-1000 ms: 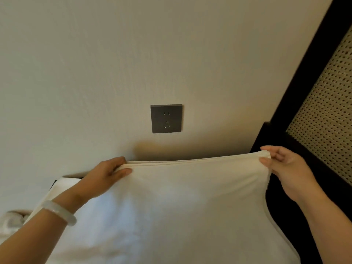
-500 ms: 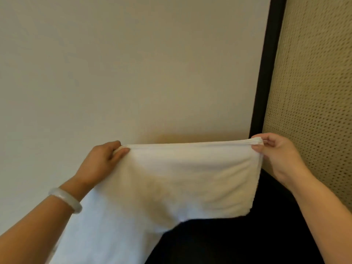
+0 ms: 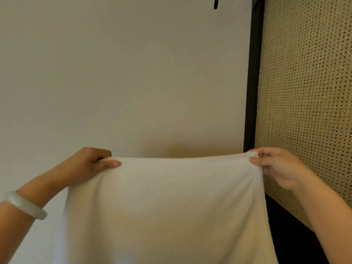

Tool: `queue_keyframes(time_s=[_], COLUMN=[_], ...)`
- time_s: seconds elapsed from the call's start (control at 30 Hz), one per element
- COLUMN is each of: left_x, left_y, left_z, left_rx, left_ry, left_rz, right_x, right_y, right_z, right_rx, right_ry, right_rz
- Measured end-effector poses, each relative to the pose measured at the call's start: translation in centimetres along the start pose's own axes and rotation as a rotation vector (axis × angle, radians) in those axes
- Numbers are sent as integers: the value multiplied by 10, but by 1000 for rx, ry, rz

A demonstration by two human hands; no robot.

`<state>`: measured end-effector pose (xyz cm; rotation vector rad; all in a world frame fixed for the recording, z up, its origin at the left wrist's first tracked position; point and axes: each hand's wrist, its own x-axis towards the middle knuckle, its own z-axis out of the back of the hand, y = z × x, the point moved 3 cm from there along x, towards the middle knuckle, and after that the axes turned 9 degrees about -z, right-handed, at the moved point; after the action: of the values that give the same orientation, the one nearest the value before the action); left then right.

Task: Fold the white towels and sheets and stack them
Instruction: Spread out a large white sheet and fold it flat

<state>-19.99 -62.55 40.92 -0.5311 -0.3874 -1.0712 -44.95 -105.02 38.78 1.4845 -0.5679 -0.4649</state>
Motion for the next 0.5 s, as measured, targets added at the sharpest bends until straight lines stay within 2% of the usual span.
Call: queue_keyframes(time_s=[0.1,0.2,0.33,0.5], left_x=[-10,-33,-44,-32], left_y=[26,55,92,123], left_z=[-64,-154,-249,-310], left_rx=[-38,-76,-116,-155], left_ry=[266,506,574,598], left_rz=[88,156,252,306], right_x=[31,55,86,129], right_y=[-61,-150,-258,-319], right_z=[-9,-15,-13,-15], right_rx=[-67,-182,-240,-238], right_ry=[47,54,-114,-251], right_rz=[-238,-497,-699,-690])
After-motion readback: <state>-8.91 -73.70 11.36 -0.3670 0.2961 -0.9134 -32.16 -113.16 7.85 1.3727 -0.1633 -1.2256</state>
